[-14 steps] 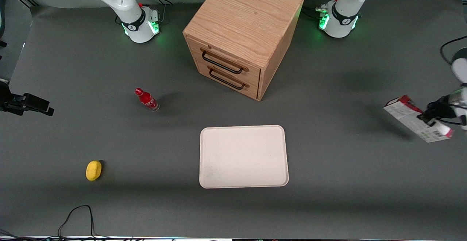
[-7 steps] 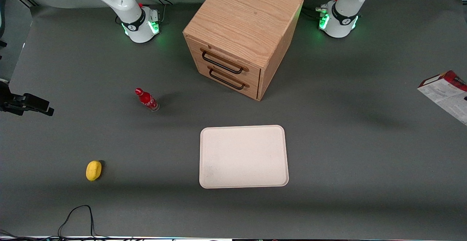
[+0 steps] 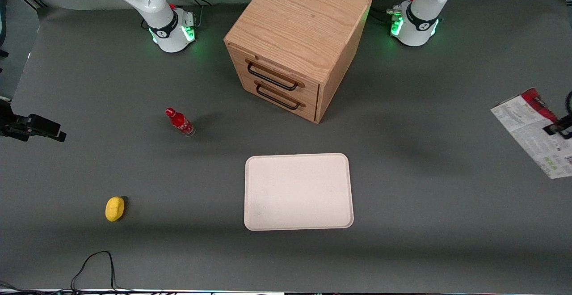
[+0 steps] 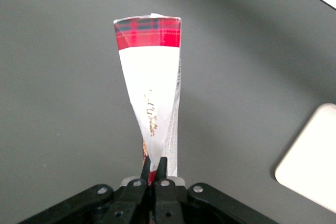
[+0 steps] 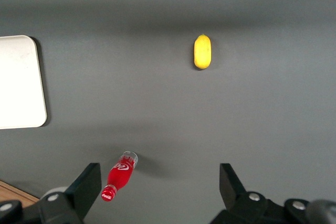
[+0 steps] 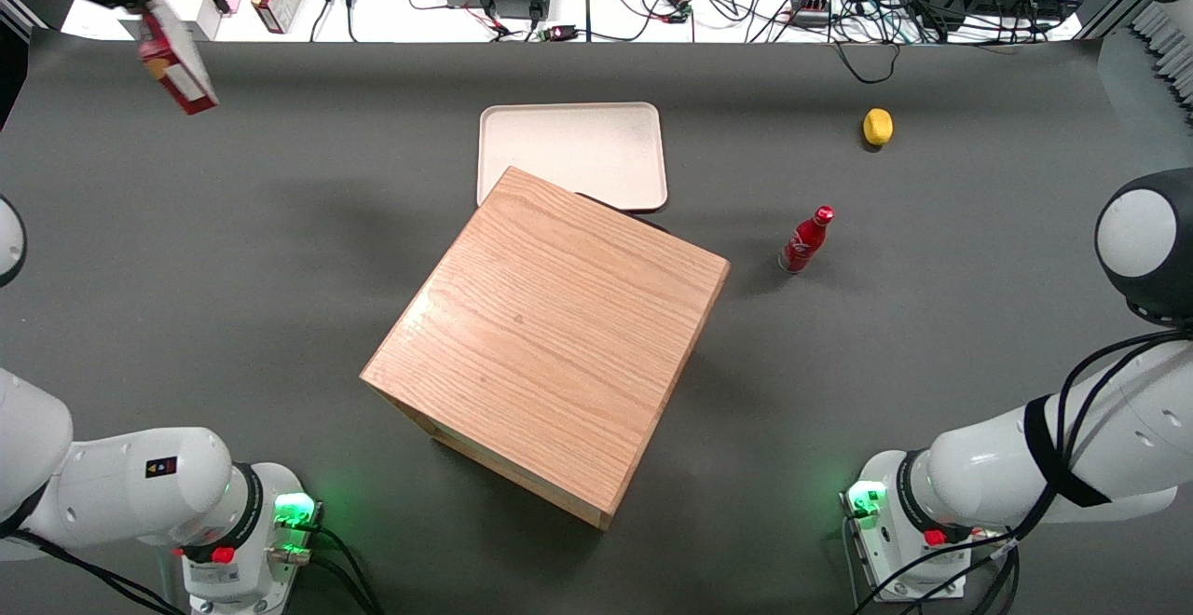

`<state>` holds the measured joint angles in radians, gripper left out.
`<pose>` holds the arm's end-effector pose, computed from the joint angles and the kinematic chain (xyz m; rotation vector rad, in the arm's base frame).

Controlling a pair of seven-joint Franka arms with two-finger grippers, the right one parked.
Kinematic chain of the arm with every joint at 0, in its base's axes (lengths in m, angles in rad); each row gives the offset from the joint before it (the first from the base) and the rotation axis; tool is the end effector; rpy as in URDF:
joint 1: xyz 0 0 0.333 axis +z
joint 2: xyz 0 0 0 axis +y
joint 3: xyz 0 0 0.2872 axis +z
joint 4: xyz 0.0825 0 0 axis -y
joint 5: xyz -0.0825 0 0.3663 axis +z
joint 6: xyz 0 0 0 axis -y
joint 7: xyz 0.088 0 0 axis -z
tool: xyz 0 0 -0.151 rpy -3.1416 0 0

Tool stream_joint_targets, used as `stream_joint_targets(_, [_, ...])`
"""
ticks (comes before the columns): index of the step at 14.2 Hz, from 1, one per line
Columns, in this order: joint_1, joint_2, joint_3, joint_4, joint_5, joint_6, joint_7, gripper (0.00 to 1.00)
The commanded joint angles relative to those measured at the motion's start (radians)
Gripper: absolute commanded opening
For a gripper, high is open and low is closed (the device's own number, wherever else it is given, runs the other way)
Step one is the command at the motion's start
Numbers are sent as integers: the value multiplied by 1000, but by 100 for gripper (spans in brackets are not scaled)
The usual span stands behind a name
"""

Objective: Place red cookie box on tray
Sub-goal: 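Lift the cookie box with the left gripper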

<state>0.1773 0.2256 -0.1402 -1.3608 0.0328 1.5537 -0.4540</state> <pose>0.5939 0.0349 0.5186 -3.0383 -0.7664 0.0464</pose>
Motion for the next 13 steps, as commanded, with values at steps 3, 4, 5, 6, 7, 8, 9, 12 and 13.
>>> stream_joint_targets(3, [-209,107,-13,164,12,-101,24,0])
stream_joint_targets(4, [-267,138,-12,202,27,-104,26,0])
stream_joint_targets(5, [-324,168,-12,238,54,-103,26,0])
stream_joint_targets(6, [-370,196,-12,274,58,-101,26,0])
stream_joint_targets(7, [-410,221,-12,308,59,-98,23,0])
stream_joint_targets(8, [-445,239,-12,328,58,-87,9,0])
stream_joint_targets(9, [-478,251,-13,341,58,-78,-30,0])
stream_joint_targets(12, [-574,261,-12,345,58,-34,-130,0])
stream_joint_targets(13, [-603,276,-10,348,59,-20,-179,0])
